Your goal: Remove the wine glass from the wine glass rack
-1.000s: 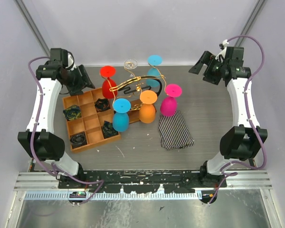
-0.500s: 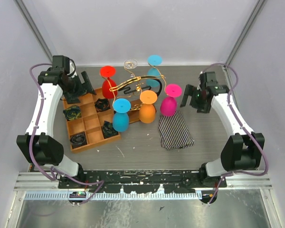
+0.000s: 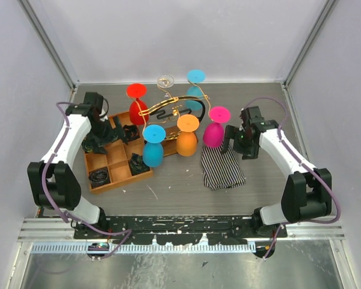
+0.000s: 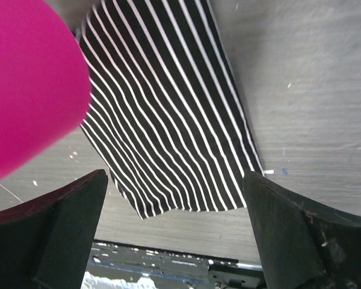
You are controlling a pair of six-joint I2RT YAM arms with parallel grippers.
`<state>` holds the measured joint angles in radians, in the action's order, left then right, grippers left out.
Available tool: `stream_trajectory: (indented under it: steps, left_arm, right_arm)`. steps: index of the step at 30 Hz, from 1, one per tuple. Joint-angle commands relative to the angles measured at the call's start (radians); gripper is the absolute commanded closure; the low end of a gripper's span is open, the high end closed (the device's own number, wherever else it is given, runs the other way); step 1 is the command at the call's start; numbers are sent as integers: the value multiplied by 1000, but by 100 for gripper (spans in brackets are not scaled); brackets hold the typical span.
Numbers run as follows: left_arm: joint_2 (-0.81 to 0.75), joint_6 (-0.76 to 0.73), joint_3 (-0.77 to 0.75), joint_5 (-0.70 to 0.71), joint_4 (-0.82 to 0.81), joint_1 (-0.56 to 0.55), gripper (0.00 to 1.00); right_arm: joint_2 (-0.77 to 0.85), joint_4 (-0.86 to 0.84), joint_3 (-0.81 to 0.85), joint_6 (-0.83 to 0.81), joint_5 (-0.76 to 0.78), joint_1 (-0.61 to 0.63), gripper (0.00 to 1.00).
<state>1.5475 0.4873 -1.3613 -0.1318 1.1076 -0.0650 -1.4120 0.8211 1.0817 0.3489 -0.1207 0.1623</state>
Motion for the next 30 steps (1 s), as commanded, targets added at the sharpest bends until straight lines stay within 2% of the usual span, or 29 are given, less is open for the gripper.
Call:
stream_trajectory:
  steps: [1, 9, 20, 25, 30]
  left_arm:
    - [-8, 28, 59, 22, -52, -14, 2]
    - [57, 73, 162, 50, -114, -43, 1]
    - [144, 90, 222, 195, -116, -41, 2]
    - [196, 85, 211, 210, -169, 5, 2]
    - [291, 59, 89, 226, -136, 113, 2]
  right_arm:
    - [37, -20, -56, 34, -28, 45, 0]
    - [38, -52, -107, 95, -20, 114, 0]
    - [47, -56, -85, 93, 9, 120, 0]
    - [46, -61, -91, 96, 1, 120, 0]
    - [51, -52, -78, 97, 6, 119, 0]
